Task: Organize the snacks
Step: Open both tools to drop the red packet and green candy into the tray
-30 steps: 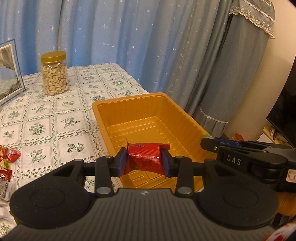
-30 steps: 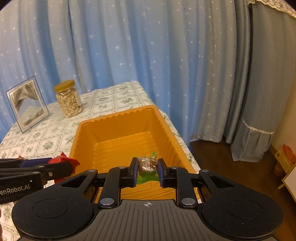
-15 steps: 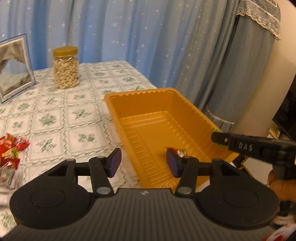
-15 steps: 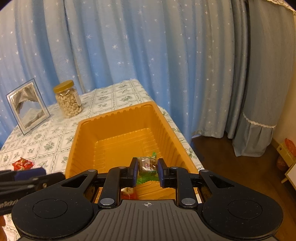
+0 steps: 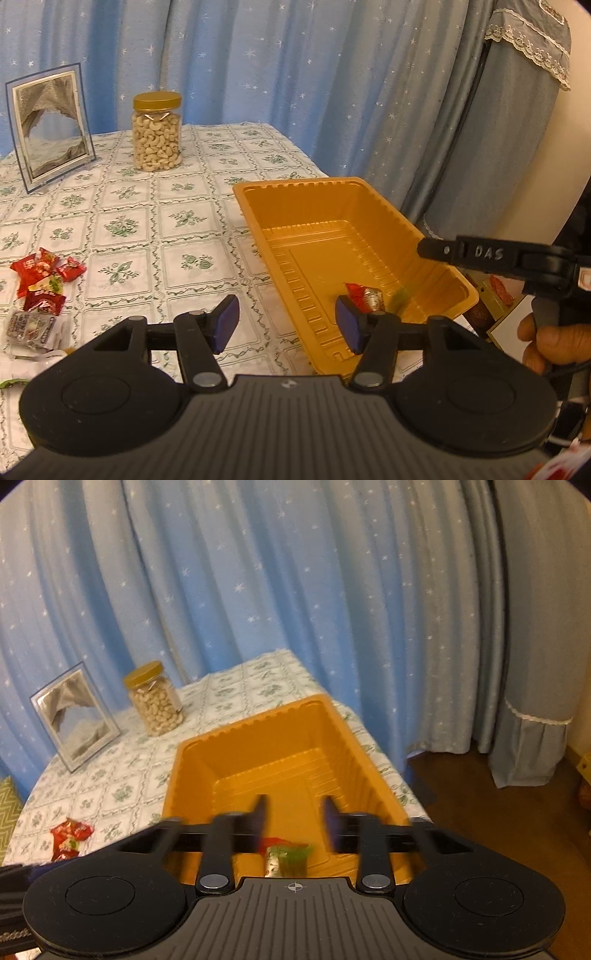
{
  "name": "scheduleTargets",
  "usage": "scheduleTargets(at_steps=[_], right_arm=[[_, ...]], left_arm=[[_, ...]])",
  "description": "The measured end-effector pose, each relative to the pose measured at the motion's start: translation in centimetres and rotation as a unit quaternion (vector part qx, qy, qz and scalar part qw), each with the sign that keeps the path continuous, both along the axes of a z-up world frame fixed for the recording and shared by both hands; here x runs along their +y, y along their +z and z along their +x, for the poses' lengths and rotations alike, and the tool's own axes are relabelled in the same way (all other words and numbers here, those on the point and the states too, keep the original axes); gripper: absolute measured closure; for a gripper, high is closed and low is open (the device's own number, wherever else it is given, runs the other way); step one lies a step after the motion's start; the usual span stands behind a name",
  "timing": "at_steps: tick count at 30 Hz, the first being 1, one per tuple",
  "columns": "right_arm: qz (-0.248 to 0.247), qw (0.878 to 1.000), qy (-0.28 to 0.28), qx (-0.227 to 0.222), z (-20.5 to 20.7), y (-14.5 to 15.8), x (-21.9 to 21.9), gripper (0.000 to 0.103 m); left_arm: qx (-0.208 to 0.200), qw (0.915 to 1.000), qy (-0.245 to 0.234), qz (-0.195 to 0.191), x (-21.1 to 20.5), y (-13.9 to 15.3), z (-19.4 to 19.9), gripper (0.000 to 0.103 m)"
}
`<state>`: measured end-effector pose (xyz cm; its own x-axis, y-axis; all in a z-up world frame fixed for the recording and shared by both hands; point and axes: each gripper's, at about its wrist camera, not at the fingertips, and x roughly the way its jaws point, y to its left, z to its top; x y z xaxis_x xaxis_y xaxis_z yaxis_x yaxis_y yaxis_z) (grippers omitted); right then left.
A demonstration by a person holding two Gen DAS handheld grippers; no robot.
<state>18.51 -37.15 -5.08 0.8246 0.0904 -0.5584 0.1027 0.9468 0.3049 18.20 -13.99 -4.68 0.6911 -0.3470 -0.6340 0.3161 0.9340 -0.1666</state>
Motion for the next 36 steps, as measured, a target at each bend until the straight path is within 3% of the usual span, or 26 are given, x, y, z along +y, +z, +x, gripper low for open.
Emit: scheduleTargets(at_steps=[1,12,24,36], right_arm=[[0.006,1.000,-0.004,-0.005,-0.2,0.1,-0.2,0.041],[0.020,0.999,-0.024,0.015,-4.8,0.9,-0.3,0.041],[-0.008,0.999,-0.012,0.038,-10.6,2.6,3.8,0.041],[-0.046,0.998,0.000,0.037,-13.5,4.5,8.0,0.041]], left_arm=[[-0.001,1.0000,0.002,0.000,0.2,0.0,-0.1,0.047],[0.005,0.9995,0.028,-0.012,2.6,0.9,-3.1,0.044],[0.002,0.9990,0.043,-0.010,5.0,3.0,-7.7,0.039],[-0.010,0.9984,0.056,-0.003,7.1,4.9,-11.2,0.034]])
